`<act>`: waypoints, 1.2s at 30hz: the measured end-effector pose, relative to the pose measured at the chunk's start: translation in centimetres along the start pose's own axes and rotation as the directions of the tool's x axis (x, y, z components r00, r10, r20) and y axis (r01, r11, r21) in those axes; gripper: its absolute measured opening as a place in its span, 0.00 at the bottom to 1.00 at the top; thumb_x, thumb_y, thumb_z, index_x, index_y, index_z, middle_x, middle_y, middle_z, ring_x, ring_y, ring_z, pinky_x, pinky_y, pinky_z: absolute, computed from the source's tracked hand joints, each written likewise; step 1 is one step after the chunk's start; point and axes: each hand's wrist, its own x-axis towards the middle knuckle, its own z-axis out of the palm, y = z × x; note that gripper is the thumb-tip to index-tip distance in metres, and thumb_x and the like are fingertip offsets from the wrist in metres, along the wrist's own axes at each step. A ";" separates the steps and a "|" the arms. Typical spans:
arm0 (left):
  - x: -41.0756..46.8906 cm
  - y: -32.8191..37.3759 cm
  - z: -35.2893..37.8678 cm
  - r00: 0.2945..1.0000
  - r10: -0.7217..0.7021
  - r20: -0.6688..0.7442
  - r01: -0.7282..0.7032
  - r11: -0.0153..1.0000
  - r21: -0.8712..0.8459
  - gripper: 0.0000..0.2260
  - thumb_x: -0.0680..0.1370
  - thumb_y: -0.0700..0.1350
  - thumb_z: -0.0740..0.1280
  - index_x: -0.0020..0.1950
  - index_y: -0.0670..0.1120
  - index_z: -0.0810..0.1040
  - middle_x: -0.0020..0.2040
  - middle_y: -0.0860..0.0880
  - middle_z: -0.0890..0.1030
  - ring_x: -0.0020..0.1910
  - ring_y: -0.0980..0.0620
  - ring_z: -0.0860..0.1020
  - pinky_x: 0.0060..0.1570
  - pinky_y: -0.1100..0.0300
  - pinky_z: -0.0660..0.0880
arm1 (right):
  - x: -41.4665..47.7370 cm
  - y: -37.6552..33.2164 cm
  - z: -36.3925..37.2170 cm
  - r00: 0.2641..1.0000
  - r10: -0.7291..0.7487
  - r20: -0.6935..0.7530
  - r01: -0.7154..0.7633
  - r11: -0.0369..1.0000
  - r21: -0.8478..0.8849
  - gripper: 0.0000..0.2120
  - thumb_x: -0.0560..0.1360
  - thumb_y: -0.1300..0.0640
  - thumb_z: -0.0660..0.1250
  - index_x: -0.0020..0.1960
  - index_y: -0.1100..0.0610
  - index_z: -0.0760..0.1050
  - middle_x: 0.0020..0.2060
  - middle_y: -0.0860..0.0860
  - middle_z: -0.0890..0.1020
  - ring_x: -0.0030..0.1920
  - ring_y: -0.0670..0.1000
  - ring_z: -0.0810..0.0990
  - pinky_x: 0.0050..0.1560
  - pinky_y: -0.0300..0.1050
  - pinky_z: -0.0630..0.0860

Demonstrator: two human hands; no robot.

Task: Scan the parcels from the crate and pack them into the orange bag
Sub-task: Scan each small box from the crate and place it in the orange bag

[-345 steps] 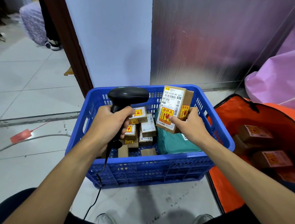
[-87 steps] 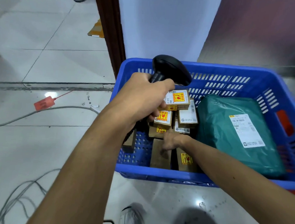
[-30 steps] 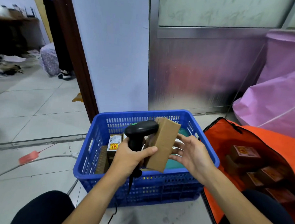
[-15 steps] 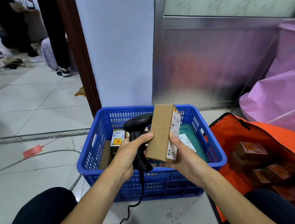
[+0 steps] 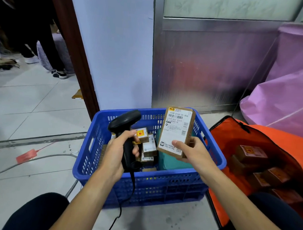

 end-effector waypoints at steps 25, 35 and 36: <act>-1.0 -1.4 0.9 0.995 0.041 0.087 -0.054 0.987 0.154 0.12 0.79 0.44 0.70 0.36 0.44 0.74 0.29 0.46 0.69 0.24 0.48 0.67 0.29 0.56 0.68 | 0.4 0.4 -0.3 0.992 -0.056 -0.116 0.030 0.976 -0.216 0.24 0.75 0.44 0.75 0.63 0.50 0.66 0.57 0.43 0.81 0.58 0.49 0.81 0.64 0.57 0.78; -1.0 -1.3 0.8 0.996 0.019 0.084 -0.031 0.989 0.145 0.12 0.78 0.44 0.71 0.37 0.44 0.74 0.28 0.46 0.69 0.24 0.49 0.66 0.31 0.56 0.68 | 0.5 0.5 -0.3 0.991 -0.054 -0.122 0.026 0.974 -0.223 0.24 0.75 0.44 0.74 0.63 0.49 0.66 0.57 0.43 0.81 0.57 0.47 0.81 0.63 0.56 0.78; -1.1 -1.3 0.8 0.996 0.018 0.086 -0.031 0.989 0.148 0.12 0.78 0.44 0.71 0.37 0.45 0.74 0.28 0.46 0.69 0.24 0.49 0.66 0.31 0.56 0.68 | 0.5 0.5 -0.3 0.991 -0.055 -0.123 0.026 0.974 -0.226 0.24 0.75 0.44 0.75 0.63 0.49 0.66 0.57 0.43 0.81 0.57 0.48 0.81 0.63 0.56 0.78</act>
